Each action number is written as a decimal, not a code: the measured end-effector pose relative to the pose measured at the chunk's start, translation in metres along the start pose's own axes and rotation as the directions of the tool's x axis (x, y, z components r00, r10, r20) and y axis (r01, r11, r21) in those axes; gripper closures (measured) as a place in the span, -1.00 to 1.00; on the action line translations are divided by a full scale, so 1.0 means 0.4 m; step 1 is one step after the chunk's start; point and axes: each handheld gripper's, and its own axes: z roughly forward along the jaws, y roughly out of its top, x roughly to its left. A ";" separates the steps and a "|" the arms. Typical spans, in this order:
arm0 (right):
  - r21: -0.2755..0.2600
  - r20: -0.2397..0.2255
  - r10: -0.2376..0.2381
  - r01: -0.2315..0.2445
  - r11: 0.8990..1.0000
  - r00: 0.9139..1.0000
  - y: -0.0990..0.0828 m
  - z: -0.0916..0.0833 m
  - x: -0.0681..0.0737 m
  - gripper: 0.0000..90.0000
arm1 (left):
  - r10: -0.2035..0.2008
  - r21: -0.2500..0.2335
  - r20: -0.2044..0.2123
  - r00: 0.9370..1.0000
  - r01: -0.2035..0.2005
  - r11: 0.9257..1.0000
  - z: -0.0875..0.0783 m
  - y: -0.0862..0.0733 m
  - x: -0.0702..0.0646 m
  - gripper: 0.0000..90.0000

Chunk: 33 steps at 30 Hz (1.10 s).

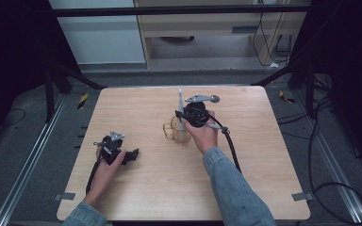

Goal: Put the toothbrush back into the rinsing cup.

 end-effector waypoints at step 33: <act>0.007 0.024 0.041 -0.041 0.999 0.999 0.013 0.027 -0.026 0.50 | 0.000 0.000 0.000 1.000 0.000 1.000 0.000 0.000 0.000 -1.00</act>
